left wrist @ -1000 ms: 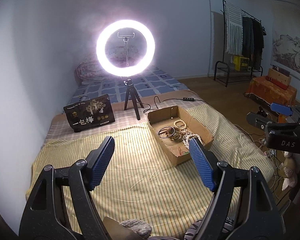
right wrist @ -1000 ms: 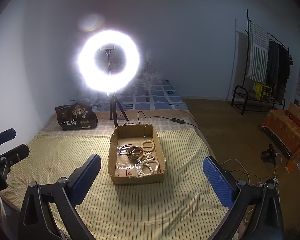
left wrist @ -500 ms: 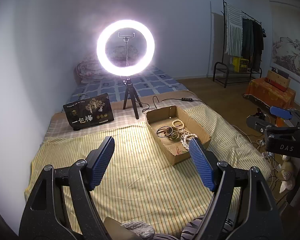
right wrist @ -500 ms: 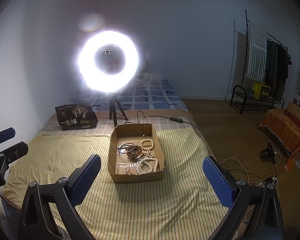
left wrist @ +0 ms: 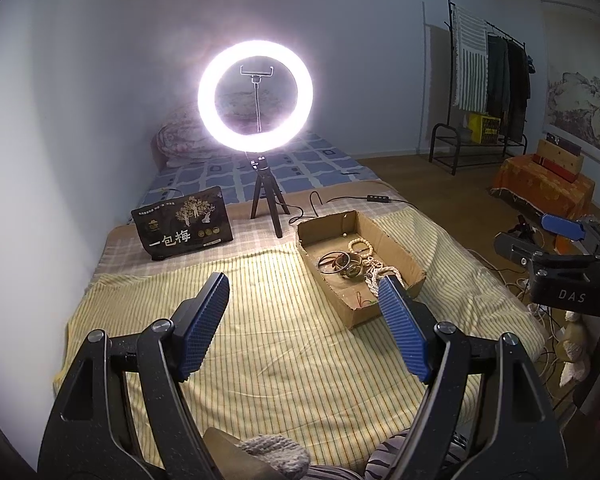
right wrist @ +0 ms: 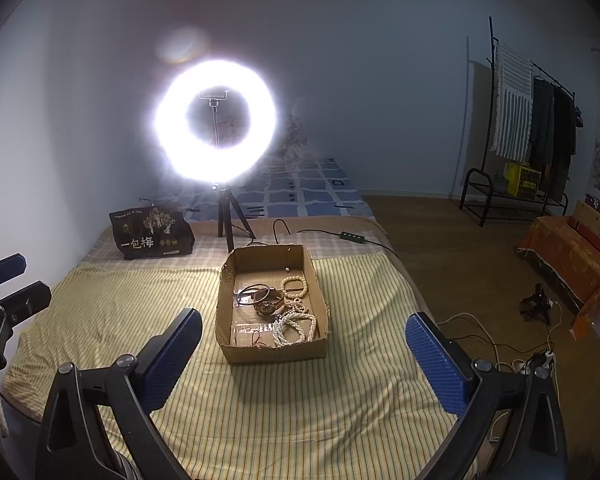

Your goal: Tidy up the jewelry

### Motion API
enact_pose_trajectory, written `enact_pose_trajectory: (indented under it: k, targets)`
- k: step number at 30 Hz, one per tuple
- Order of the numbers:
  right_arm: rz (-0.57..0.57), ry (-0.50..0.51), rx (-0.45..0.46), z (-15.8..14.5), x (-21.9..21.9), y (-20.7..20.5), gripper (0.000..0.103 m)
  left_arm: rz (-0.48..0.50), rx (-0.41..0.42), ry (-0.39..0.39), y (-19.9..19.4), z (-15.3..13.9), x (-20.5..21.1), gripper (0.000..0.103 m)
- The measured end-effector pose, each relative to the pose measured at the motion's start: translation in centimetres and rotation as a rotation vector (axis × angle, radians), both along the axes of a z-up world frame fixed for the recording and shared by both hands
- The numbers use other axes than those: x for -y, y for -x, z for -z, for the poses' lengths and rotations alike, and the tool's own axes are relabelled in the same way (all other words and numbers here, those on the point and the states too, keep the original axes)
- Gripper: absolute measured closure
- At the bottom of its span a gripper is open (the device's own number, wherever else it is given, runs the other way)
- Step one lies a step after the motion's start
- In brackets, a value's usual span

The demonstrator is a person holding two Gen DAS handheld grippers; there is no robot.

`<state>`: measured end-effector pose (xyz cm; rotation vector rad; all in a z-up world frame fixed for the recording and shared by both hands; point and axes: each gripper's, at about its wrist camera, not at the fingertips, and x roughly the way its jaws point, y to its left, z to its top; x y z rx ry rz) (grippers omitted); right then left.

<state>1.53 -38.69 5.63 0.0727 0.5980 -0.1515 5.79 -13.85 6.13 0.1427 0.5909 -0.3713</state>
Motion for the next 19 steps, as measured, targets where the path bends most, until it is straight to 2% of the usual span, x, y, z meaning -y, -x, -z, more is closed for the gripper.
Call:
enact_pose_trajectory:
  k: [14,19]
  targets:
    - [0.000,-0.003,-0.009,0.40,-0.07,0.10,0.000,-0.006,0.004,-0.010,0.27,-0.15,0.15,0.024]
    - [0.003,-0.009,-0.016,0.72,0.00,0.34,0.000,-0.019,0.033,-0.020,0.48,-0.18,0.09,0.024]
